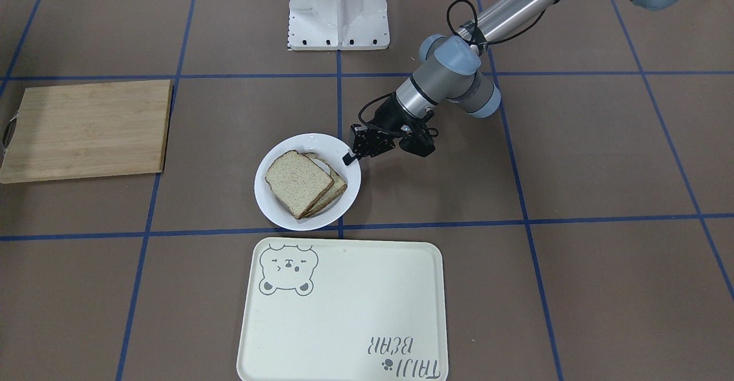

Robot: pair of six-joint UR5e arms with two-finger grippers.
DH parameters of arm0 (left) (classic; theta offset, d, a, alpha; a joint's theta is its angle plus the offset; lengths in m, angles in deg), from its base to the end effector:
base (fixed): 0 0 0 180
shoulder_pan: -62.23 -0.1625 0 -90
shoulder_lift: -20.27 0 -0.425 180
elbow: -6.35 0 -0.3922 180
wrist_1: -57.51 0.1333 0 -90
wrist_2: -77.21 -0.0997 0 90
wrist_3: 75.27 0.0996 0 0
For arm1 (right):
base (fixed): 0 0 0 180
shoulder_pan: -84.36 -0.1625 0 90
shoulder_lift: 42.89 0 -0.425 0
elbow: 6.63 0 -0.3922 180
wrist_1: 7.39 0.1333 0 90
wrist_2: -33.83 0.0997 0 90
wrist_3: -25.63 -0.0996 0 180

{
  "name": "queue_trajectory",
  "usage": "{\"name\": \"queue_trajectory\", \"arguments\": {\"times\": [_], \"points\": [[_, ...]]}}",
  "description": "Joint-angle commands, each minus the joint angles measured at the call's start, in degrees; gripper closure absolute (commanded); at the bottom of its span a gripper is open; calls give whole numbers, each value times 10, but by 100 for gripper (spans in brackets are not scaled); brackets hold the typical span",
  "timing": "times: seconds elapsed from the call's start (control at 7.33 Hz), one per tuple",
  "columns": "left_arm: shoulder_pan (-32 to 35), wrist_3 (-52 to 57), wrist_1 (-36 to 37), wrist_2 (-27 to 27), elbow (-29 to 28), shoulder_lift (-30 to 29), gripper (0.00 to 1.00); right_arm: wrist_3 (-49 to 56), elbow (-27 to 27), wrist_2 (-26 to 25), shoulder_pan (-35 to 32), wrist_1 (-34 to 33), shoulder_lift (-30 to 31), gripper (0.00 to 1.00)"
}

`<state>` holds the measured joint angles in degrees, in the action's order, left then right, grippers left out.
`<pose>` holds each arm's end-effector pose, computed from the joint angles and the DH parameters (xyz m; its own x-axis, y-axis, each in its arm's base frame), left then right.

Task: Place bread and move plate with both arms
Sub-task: 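Grip the plate rim with the left gripper, then slide the plate with the left gripper onto the cream tray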

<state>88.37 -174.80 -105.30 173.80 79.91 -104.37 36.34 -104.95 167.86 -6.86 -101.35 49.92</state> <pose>0.5849 -0.4228 0.2882 -0.0710 -0.1484 -0.9864 0.3274 0.9306 -0.1635 0.0741 -0.4697 0.6182 0.7106 -0.1892 0.6777 0.1127 0.9814 0.1557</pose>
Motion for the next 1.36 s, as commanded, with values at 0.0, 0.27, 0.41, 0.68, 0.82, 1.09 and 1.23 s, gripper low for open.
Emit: {"name": "queue_trajectory", "arguments": {"times": [0.0,0.27,0.41,0.68,0.82,1.09,1.23], "points": [[1,-27,-28,0,1,0,100,0,0,0,0,0,0,0],[3,-72,-67,0,2,0,100,0,1,-1,0,0,0,0],[8,-81,-72,0,4,-1,100,0,2,-1,0,0,1,0],[29,-122,-98,0,7,-1,100,0,2,-1,0,0,1,0],[48,-137,-98,-3,6,0,100,0,3,-1,0,0,1,0],[81,-160,-85,-21,-9,-2,100,0,3,-1,0,-1,2,0],[92,-161,-63,-23,-43,-24,100,-1,3,-1,0,-1,1,0]]}}
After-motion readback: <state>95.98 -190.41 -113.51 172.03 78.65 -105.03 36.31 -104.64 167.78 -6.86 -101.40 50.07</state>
